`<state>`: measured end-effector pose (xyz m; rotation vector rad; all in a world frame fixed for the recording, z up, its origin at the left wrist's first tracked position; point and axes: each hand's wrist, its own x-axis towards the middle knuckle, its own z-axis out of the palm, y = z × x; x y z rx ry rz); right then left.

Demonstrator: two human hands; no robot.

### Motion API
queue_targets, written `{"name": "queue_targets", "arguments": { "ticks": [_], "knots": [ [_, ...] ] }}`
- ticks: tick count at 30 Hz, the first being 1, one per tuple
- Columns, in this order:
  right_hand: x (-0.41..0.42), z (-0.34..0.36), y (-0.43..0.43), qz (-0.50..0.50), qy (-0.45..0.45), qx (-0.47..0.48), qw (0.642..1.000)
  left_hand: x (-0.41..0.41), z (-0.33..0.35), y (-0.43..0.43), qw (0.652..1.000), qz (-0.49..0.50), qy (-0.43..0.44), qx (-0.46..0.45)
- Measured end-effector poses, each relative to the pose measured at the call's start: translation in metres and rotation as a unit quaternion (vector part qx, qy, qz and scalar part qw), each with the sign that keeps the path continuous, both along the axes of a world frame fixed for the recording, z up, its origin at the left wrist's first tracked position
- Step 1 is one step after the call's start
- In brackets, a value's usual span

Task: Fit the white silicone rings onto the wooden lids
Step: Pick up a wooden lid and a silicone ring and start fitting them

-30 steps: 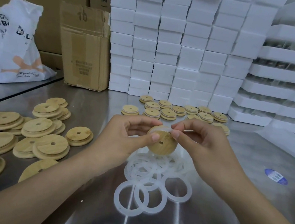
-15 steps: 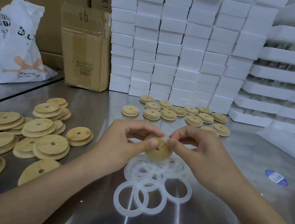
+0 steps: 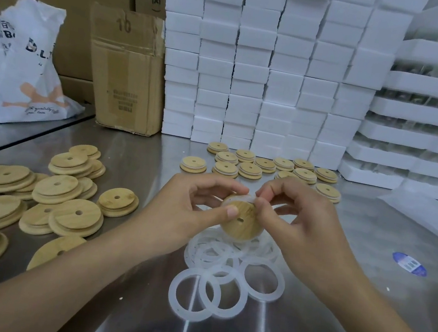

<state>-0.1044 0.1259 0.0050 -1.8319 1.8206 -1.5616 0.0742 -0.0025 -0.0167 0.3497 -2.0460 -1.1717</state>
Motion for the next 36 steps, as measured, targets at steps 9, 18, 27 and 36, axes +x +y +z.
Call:
{"name": "queue_targets", "arguments": {
  "ticks": [9, 18, 27, 36],
  "knots": [
    [0.009, -0.004, -0.001, -0.031, 0.029, -0.093, 0.995, 0.005, 0.014, 0.005, 0.998, -0.038, -0.012, 0.046],
    [0.008, -0.002, -0.001, 0.003, 0.003, -0.044, 0.999, 0.01, 0.018, 0.004, 0.998, -0.026, -0.01, 0.052],
    [-0.001, 0.006, 0.003, 0.03, -0.02, 0.033, 0.999, 0.01, 0.013, -0.003, 0.996, 0.022, 0.001, 0.081],
    [-0.01, 0.008, 0.003, 0.071, -0.093, 0.116, 0.986, 0.011, 0.013, -0.002, 0.991, 0.037, 0.018, 0.127]
  ]
}}
